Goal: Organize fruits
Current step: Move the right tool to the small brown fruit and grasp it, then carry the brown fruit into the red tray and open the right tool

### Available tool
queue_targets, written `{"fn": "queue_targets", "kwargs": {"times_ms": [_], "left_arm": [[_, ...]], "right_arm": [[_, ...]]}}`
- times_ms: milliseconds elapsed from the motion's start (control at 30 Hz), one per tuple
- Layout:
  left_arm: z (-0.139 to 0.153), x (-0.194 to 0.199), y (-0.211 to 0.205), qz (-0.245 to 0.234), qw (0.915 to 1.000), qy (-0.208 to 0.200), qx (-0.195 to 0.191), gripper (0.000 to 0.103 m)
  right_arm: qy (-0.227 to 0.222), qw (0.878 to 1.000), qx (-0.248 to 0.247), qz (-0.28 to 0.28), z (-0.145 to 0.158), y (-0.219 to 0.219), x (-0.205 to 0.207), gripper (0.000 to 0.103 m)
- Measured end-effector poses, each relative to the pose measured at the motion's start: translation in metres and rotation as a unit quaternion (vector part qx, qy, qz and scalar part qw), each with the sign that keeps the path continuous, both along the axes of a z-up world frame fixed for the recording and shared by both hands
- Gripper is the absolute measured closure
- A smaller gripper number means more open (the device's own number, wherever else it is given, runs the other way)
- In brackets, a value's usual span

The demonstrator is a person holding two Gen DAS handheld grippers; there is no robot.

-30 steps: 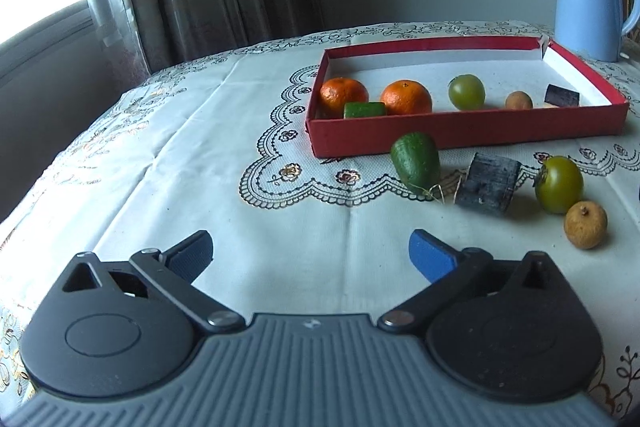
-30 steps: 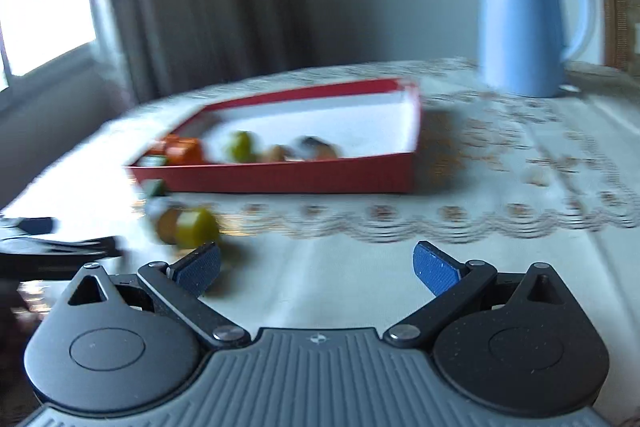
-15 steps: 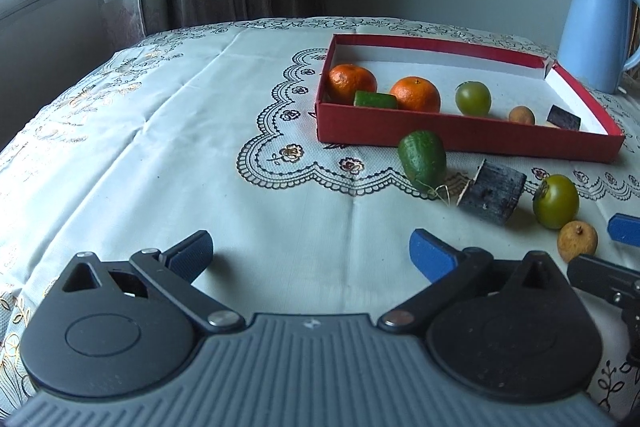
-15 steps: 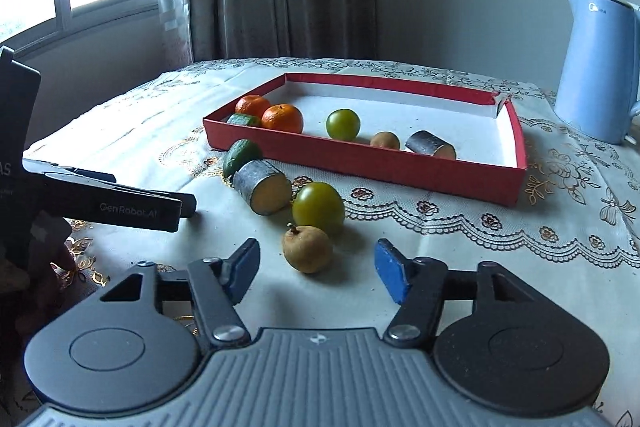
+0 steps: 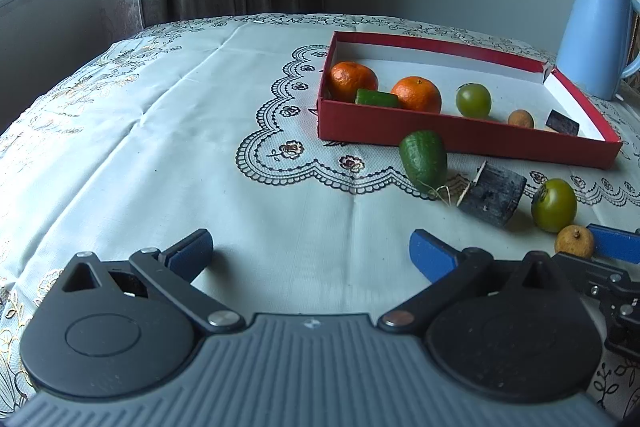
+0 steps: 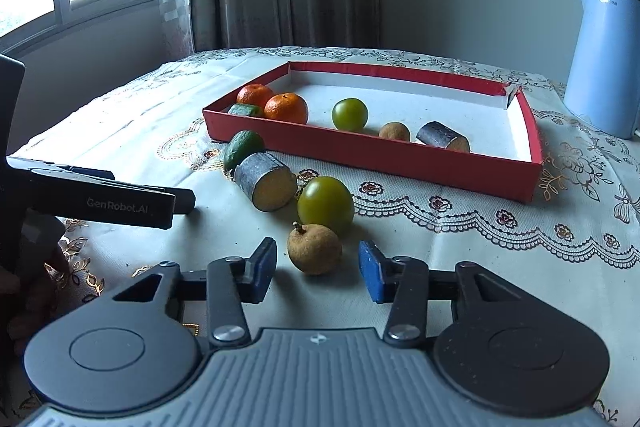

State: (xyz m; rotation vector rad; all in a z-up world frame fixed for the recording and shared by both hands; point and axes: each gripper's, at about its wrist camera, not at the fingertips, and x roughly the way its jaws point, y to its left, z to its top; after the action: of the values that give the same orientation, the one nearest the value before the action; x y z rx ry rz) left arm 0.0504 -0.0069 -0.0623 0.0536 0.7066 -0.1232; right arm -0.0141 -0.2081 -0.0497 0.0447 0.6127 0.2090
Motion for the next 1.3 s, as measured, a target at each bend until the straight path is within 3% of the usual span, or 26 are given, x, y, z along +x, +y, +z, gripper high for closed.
{"fn": "queue_targets", "kwargs": {"times_ms": [333, 667, 933, 1100, 1300], "left_arm": [[0.000, 0.000, 0.000, 0.000, 1.0000, 0.000, 0.000, 0.000], [0.000, 0.000, 0.000, 0.000, 1.0000, 0.000, 0.000, 0.000], [0.000, 0.000, 0.000, 0.000, 1.0000, 0.000, 0.000, 0.000], [0.000, 0.000, 0.000, 0.000, 1.0000, 0.000, 0.000, 0.000], [0.000, -0.001, 0.000, 0.000, 1.0000, 0.000, 0.000, 0.000]], "right_arm": [[0.001, 1.000, -0.002, 0.001, -0.001, 0.002, 0.001, 0.075], [-0.008, 1.000, 0.016, 0.003, 0.003, -0.004, -0.008, 0.075], [-0.039, 0.999, 0.024, 0.000, 0.032, -0.015, -0.015, 0.075], [-0.054, 0.998, 0.011, -0.013, 0.048, -0.026, -0.008, 0.075], [-0.044, 0.998, -0.012, -0.044, 0.043, -0.041, 0.021, 0.075]]}}
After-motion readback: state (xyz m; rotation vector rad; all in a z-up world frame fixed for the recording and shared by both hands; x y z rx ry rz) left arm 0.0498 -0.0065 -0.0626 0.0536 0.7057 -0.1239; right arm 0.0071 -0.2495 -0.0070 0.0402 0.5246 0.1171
